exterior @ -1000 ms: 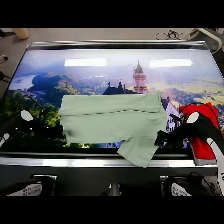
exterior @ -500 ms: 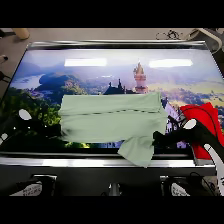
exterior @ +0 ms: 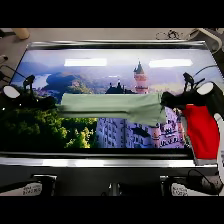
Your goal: Fold the shirts.
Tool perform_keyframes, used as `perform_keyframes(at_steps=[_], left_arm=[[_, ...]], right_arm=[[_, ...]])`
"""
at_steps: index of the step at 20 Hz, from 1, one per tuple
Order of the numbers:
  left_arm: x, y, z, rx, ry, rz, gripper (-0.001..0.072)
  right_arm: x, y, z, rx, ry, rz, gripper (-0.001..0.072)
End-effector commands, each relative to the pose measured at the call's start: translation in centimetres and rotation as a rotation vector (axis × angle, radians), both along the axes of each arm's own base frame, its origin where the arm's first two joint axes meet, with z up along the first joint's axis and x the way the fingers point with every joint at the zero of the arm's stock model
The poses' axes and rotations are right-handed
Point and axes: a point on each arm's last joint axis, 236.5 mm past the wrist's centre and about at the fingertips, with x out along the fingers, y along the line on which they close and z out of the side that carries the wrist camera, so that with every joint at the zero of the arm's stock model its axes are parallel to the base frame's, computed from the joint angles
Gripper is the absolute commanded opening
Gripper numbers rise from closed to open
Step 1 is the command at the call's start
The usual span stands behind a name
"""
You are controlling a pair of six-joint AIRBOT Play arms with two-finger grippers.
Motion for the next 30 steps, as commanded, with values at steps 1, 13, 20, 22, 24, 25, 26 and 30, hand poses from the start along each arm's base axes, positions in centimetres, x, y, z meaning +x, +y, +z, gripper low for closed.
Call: perform_keyframes(at_steps=[1, 13, 20, 22, 24, 25, 26, 30], left_arm=[[5.5, 0.3, -1.7, -0.047, 0.009, 0.066, 0.0029], [8.2, 2.4, -2.8, -0.068, 0.067, 0.067, 0.0597], [7.7, 0.0, 8.9, -0.036, -0.172, 0.010, 0.0597], [7.1, -2.0, 11.0, -0.034, -0.215, -0.031, 0.0597], [6.7, -4.4, 11.6, -0.039, -0.226, -0.082, 0.0596], [6.5, -5.9, 11.1, -0.043, -0.216, -0.111, 0.0591], [6.4, -7.5, 10.4, -0.048, -0.205, -0.140, 0.0558], [5.7, -18.2, 4.4, -0.166, -0.139, -0.251, 0.0029]], right_arm=[[7.1, 1.5, -1.6, -0.023, -0.067, 0.018, 0.0025], [6.5, -4.9, -5.5, -0.150, 0.062, -0.015, 0.0713], [3.3, 0.8, -10.2, 0.116, 0.272, 0.057, 0.0712], [3.4, 2.5, -10.5, 0.111, 0.277, 0.072, 0.0704], [3.7, 4.4, -10.4, 0.116, 0.268, 0.073, 0.0443], [3.8, 5.3, -9.8, 0.136, 0.263, 0.078, 0.0107], [3.9, 6.4, -8.3, 0.181, 0.250, 0.080, 0.0026], [3.9, 7.6, 1.9, 0.216, 0.066, 0.128, 0.0025]])
